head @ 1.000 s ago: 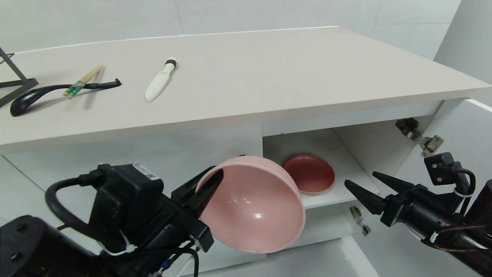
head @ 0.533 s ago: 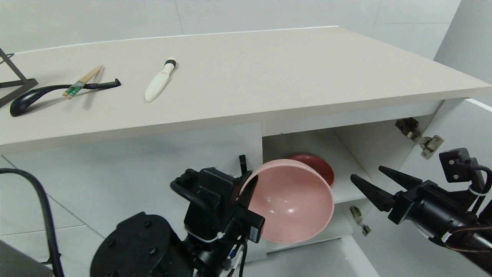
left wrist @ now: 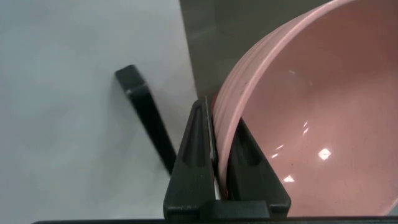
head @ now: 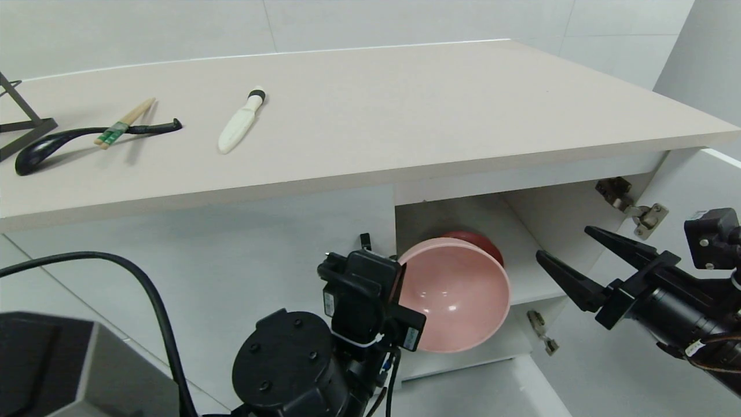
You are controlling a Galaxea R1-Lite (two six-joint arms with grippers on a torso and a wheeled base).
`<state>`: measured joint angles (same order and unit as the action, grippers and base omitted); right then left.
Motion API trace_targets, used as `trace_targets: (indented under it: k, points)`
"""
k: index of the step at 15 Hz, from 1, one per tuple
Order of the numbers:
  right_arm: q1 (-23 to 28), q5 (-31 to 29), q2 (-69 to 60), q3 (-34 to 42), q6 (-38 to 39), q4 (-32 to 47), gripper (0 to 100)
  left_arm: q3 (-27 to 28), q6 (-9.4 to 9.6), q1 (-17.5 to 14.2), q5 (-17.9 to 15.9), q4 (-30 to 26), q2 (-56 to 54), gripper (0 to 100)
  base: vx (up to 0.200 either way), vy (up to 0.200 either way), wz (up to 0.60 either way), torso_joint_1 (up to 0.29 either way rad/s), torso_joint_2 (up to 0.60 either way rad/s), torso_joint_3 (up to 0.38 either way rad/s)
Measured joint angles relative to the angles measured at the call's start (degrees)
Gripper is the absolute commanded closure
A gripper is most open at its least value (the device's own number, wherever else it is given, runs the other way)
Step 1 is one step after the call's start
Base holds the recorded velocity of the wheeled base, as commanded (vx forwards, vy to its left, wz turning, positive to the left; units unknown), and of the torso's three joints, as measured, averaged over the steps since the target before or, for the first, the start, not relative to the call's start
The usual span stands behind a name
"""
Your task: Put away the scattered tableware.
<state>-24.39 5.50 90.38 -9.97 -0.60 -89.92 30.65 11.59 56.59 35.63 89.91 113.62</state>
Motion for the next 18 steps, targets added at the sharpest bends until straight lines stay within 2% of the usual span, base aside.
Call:
trace_targets:
  k: [3, 8, 10, 15, 18]
  points:
    - [-1.6, 0.0, -0.7, -0.5, -0.2, 0.0, 0, 5.1, 0.15, 0.0, 0.7, 0.1, 2.4, 100, 0.000, 0.000, 0.00, 0.000, 0.00, 0.000]
    - [-6.3, 0.0, -2.0, -1.4, -0.2, 0.0, 0, 7.9, 0.72, 0.0, 0.8, 0.1, 4.4, 100, 0.000, 0.000, 0.00, 0.000, 0.00, 0.000]
    - [-6.5, 0.0, -1.8, -1.3, -0.2, 0.0, 0, 8.5, 1.79, 0.0, 0.7, 0.0, 4.6, 100, 0.000, 0.000, 0.00, 0.000, 0.00, 0.000]
    - [-5.7, 0.0, 0.6, -1.3, -0.1, 0.0, 0, 10.5, 1.71, 1.1, 0.5, 0.1, 4.7, 100, 0.000, 0.000, 0.00, 0.000, 0.00, 0.000]
    - [-3.0, 0.0, 2.0, -1.7, -0.1, 0.0, 0, 12.5, 1.89, 1.6, 0.1, 0.1, 4.9, 100, 0.000, 0.000, 0.00, 0.000, 0.00, 0.000]
